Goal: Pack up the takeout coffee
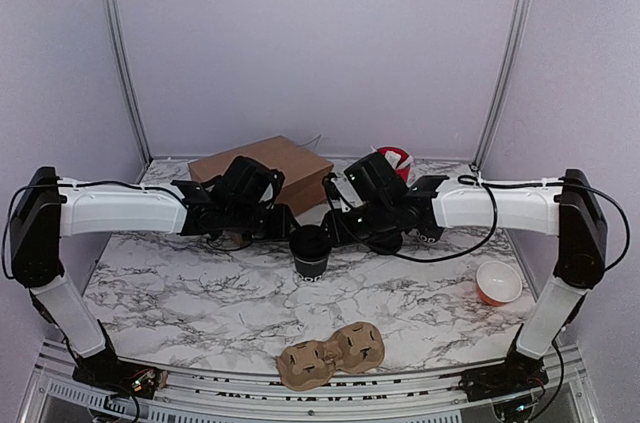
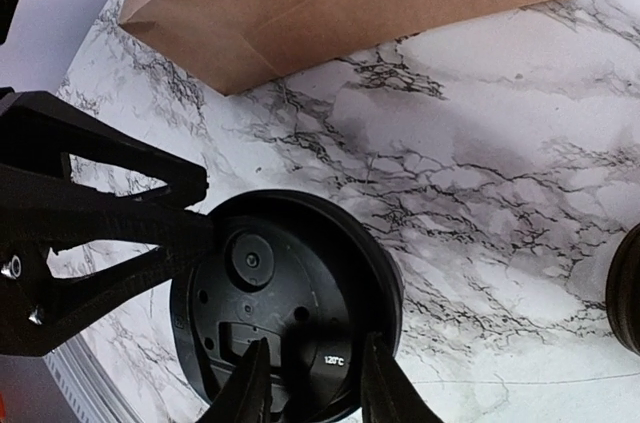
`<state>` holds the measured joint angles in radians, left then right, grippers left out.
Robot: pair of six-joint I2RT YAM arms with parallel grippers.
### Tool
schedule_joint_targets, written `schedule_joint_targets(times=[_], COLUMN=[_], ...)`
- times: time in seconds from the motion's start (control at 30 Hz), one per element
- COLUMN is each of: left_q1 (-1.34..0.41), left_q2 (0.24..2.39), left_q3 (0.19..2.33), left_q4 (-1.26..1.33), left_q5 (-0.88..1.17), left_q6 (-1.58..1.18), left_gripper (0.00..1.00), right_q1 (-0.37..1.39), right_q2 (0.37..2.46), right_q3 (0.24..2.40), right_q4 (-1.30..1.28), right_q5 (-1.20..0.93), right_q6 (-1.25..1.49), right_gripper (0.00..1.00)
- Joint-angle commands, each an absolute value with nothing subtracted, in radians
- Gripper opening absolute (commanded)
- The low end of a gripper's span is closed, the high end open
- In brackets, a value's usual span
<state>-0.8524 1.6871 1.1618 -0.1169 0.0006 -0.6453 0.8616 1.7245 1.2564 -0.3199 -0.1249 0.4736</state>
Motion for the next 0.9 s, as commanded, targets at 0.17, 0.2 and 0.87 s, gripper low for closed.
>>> schedule_joint_targets(times=[0.17, 0.2, 0.87], left_q1=[-0.850, -0.850, -0.842], left_q2=[1.684, 1.676, 1.636], left_q3=[1.139, 1.137, 1.092], left_q4=[-0.117, -0.115, -0.111], left_q5=[-0.001, -0.005, -0.006], left_q6=[-0.651, -0.651, -0.662], left_gripper=[0.29, 0.30, 0.27], right_q1=[0.874, 0.875, 0.902], right_q2=[1.761, 1.761, 1.781], right_q3=[1.315, 1.318, 1.345], right_q4=[-0.378, -0.382, -0.413], right_q5=[-0.091, -0.087, -0.032], right_q6=[0.455, 0.453, 0.442], right_gripper=[0.29, 0.29, 0.27])
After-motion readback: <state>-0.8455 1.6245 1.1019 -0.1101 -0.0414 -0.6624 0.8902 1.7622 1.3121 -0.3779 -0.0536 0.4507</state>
